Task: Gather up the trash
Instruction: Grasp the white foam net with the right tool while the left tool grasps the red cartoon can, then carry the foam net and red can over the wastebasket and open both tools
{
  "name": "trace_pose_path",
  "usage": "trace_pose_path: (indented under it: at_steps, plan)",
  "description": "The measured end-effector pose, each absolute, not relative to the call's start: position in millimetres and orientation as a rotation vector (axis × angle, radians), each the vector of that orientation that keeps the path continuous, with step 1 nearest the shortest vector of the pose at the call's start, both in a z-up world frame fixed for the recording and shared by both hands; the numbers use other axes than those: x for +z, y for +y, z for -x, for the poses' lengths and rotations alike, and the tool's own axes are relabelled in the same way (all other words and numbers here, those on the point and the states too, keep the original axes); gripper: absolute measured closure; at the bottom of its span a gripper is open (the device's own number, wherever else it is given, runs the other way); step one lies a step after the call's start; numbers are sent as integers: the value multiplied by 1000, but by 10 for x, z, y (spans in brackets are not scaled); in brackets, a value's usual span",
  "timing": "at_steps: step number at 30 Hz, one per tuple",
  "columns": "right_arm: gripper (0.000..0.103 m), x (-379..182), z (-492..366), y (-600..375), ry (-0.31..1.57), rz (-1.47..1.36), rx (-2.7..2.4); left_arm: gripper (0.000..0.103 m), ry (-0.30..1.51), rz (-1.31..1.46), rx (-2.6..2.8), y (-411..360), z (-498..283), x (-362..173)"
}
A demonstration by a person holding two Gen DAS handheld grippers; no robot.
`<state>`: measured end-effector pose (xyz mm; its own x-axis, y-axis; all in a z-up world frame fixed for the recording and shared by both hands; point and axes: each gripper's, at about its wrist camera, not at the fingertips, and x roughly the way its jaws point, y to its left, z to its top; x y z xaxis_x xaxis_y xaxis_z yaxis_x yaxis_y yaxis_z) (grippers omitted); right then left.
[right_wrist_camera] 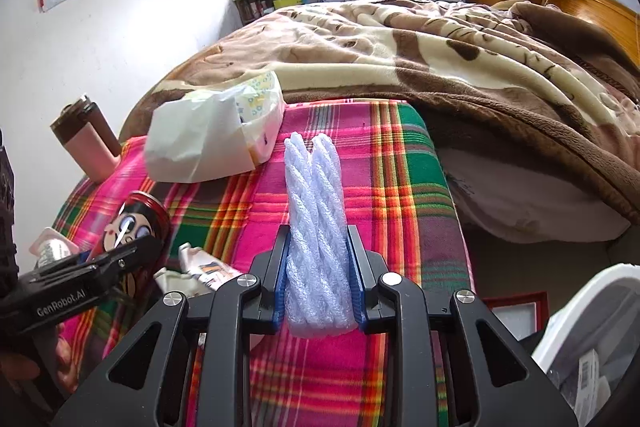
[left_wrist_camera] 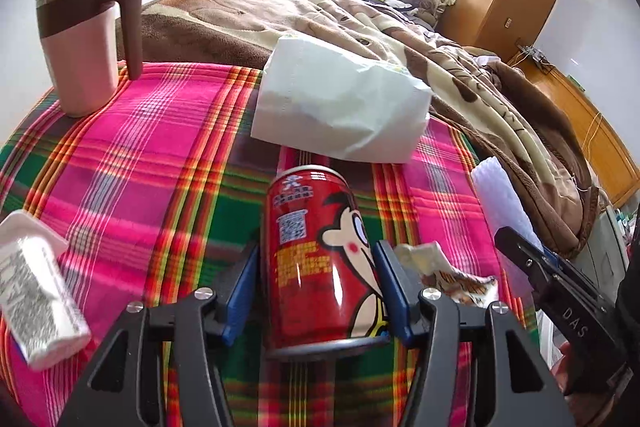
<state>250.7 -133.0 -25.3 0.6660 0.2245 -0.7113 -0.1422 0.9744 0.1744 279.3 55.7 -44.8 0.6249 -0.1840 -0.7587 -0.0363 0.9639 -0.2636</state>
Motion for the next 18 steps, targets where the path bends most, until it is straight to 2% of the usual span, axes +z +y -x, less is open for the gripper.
trace_pose_path:
  at_steps: [8, 18]
  plan:
    - [77, -228, -2322, -1348, 804, -120, 210, 47, 877, 247, -92, 524, -2550, -363]
    - [77, -227, -2173, -1344, 796, -131, 210, 47, 935, 242, -82, 490, -2522, -520]
